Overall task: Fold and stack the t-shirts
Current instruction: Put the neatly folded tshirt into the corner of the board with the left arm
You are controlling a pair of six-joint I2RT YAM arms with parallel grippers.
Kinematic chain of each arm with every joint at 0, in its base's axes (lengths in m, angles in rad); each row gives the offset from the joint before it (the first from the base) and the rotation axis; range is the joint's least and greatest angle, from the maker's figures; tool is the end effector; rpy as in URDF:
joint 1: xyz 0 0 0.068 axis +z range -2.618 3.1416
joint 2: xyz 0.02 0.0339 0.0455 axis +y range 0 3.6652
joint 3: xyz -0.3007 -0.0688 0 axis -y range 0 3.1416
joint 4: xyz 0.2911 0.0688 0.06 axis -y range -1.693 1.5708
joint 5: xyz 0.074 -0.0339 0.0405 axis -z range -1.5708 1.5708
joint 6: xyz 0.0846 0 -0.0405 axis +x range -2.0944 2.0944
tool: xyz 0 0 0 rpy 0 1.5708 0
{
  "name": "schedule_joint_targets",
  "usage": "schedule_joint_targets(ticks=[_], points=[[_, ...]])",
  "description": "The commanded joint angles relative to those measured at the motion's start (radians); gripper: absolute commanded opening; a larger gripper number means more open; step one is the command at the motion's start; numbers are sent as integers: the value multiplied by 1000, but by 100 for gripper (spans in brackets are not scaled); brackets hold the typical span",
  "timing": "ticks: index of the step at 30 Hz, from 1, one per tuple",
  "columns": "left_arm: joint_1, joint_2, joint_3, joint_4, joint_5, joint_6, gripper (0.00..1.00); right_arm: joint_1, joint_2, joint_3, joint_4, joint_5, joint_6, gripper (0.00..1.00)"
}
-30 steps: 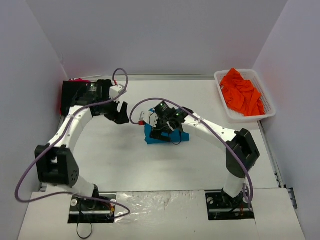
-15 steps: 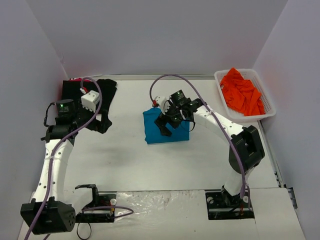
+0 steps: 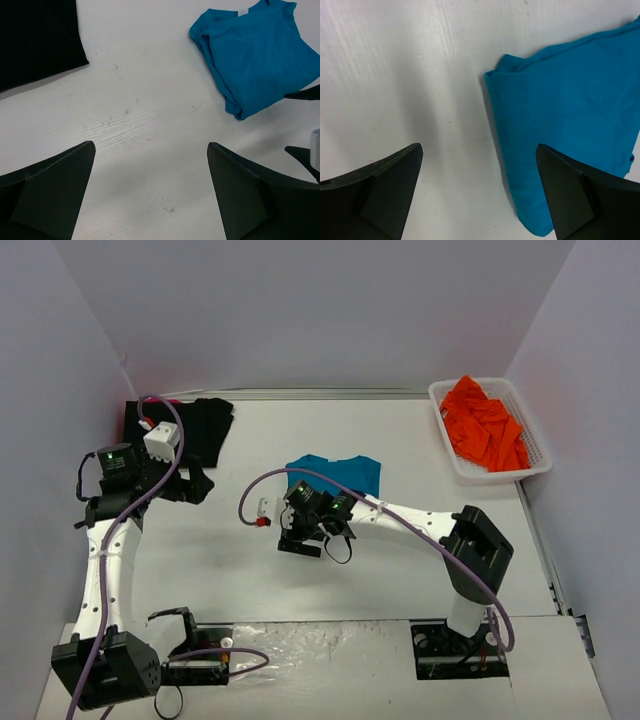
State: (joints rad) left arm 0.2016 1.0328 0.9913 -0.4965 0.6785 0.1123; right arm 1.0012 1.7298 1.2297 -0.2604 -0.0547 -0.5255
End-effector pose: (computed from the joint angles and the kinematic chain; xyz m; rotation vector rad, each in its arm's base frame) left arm 0.2843 0.0039 0.3479 0.3078 1.9945 -0.5141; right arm 0.2478 0.3955 0.2142 -1.6441 1.6784 0.2998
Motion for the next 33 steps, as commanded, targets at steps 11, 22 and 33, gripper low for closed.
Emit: schedule_joint_targets(ticks=[11, 22, 33], points=[[1, 76, 12, 58, 43, -57, 94, -18, 195, 103, 43, 177, -50, 84], [-14, 127, 21, 50, 84, -73, 94, -21, 286, 134, 53, 196, -47, 63], [-31, 302, 102, 39, 230, -220, 94, -29, 295, 188, 4, 200, -45, 0]])
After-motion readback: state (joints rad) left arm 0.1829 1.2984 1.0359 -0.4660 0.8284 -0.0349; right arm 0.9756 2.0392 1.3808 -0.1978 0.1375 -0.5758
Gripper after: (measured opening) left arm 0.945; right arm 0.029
